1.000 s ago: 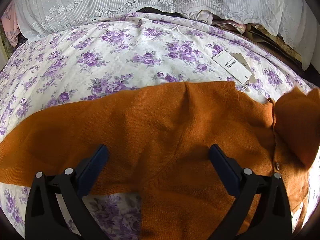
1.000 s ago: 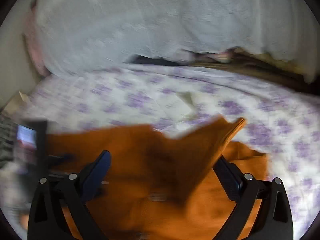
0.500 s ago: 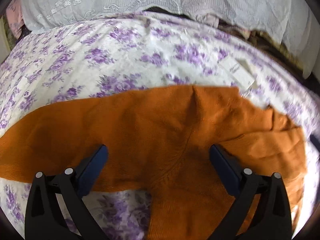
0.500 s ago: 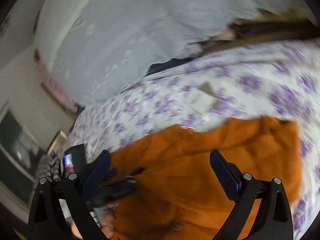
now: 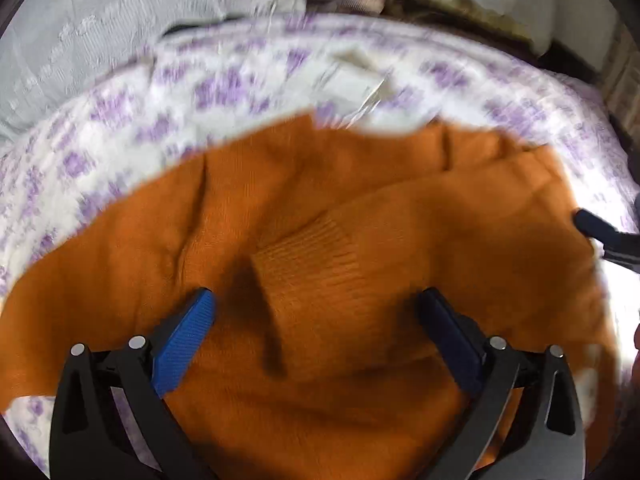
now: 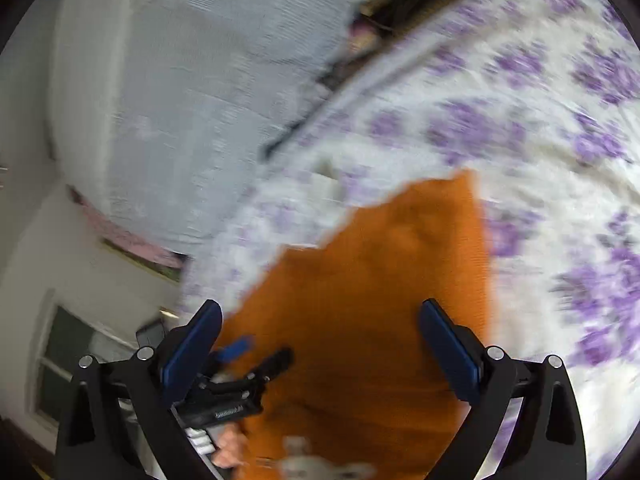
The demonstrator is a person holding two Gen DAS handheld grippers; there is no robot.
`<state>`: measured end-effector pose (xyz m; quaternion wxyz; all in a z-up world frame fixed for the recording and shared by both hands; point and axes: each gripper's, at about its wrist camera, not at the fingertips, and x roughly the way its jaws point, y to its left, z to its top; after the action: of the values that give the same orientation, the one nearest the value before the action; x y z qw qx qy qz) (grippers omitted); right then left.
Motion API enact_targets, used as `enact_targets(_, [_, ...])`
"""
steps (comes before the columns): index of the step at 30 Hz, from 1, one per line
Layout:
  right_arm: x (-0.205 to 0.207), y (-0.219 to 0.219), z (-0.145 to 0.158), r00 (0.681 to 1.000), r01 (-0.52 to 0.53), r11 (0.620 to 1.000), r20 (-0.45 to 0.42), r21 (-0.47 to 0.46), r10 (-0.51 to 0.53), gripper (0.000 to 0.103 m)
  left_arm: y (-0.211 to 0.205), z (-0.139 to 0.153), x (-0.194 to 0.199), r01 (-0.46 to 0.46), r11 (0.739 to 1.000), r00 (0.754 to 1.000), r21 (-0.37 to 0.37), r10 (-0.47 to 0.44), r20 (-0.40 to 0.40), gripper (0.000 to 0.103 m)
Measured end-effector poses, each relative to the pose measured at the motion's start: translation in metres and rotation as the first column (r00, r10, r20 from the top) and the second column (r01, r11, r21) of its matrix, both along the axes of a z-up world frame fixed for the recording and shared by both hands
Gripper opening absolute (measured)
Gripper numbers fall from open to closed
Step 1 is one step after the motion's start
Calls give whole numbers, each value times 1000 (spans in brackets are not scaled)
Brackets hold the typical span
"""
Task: Fold small clothes
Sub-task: 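Carry the sleeve across the cardigan body with the right tool and release it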
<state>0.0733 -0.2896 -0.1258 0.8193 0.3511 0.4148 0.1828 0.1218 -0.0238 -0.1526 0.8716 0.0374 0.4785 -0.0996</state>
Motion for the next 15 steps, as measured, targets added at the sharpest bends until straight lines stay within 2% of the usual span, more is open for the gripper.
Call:
enact_targets(2, [-2, -10, -7, 999, -15, 999, 46, 45, 13, 99, 11, 3, 3, -25, 999, 1000, -41, 24, -12, 99])
enact_targets(4, [-3, -11, -1, 999, 13, 999, 36, 33, -14, 100, 18, 8, 0, -55, 998, 998, -44, 55, -2, 99])
enact_targets(5, [-3, -11, 3, 999, 14, 999, 43, 46, -16, 100, 20, 14, -5, -75, 997, 997, -29, 76, 29, 99])
enact_targets(9, [13, -5, 14, 996, -13, 992, 91, 129, 1, 100, 10, 31, -3, -33, 999, 996, -39, 37, 83, 98])
enact_targets(11, [29, -4, 5, 997, -13, 986, 80, 167, -1, 100, 3, 24, 8, -52, 999, 997, -4, 52, 65, 98])
enact_targets(13, [39, -7, -8, 999, 11, 989, 49, 149, -19, 100, 1, 3, 24, -77, 996, 997, 38, 76, 16, 99])
enact_targets(15, [39, -8, -11, 994, 17, 993, 103, 118, -29, 99, 11, -2, 24, -92, 996, 996, -13, 93, 17, 99])
